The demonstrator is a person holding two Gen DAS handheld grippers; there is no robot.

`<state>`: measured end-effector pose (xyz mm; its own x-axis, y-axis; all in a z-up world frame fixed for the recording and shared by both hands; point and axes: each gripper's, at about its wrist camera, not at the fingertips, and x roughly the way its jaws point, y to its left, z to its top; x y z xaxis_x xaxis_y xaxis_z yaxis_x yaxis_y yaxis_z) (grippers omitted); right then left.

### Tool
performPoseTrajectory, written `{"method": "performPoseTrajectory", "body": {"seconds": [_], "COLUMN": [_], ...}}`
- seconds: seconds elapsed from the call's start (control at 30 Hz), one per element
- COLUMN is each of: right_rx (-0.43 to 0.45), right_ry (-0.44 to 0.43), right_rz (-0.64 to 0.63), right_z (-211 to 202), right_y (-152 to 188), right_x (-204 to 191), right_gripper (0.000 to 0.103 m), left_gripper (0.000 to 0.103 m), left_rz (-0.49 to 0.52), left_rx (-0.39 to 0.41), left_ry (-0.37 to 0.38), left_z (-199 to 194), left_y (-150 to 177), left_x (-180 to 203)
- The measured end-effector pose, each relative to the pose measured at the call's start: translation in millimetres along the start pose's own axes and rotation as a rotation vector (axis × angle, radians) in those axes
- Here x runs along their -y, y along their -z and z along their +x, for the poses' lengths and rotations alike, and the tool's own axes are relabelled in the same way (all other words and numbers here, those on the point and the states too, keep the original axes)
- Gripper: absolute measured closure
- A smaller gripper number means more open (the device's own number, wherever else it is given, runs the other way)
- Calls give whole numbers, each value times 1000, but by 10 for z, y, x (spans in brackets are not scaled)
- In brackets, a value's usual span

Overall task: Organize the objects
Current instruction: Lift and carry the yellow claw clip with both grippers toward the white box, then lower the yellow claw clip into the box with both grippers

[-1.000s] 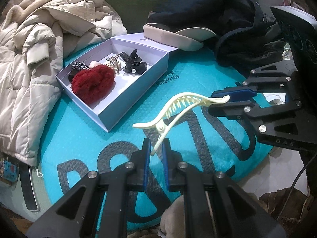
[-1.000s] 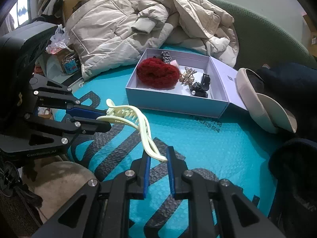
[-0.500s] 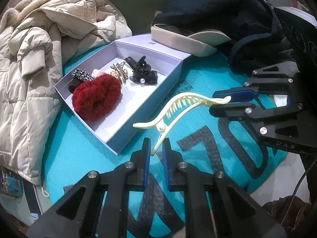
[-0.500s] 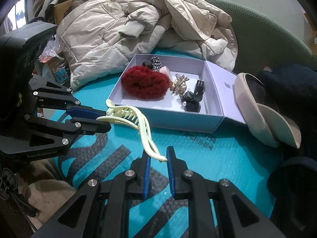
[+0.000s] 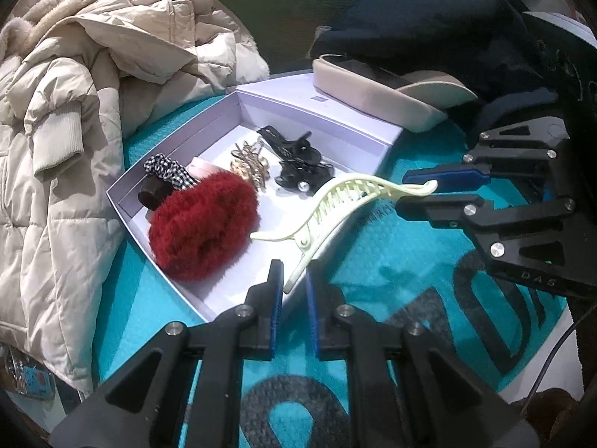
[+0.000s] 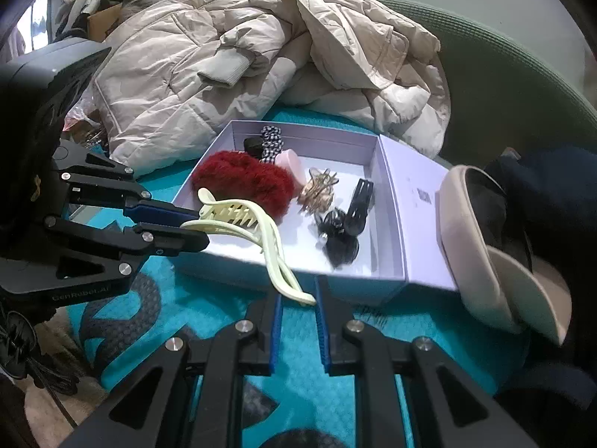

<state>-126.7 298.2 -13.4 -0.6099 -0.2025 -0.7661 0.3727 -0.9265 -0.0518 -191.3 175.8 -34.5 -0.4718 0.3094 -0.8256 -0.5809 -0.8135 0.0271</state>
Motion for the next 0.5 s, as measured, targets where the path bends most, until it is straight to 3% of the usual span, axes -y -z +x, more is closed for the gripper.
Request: {"method": "performPoseTrajectory", "body": {"seconds": [0.5], "right_rx": [35], "right_ry": [-6], "right_rz": [-19], "right_z": [441], "right_y": [-436], "right_x": [237], "right_gripper": [88], "left_gripper": [92], "left_rz": [-16], "left_rx": [21], "left_ry": [-48], "left_z": [355], "left_y": [-370], "left_x": [-424]}}
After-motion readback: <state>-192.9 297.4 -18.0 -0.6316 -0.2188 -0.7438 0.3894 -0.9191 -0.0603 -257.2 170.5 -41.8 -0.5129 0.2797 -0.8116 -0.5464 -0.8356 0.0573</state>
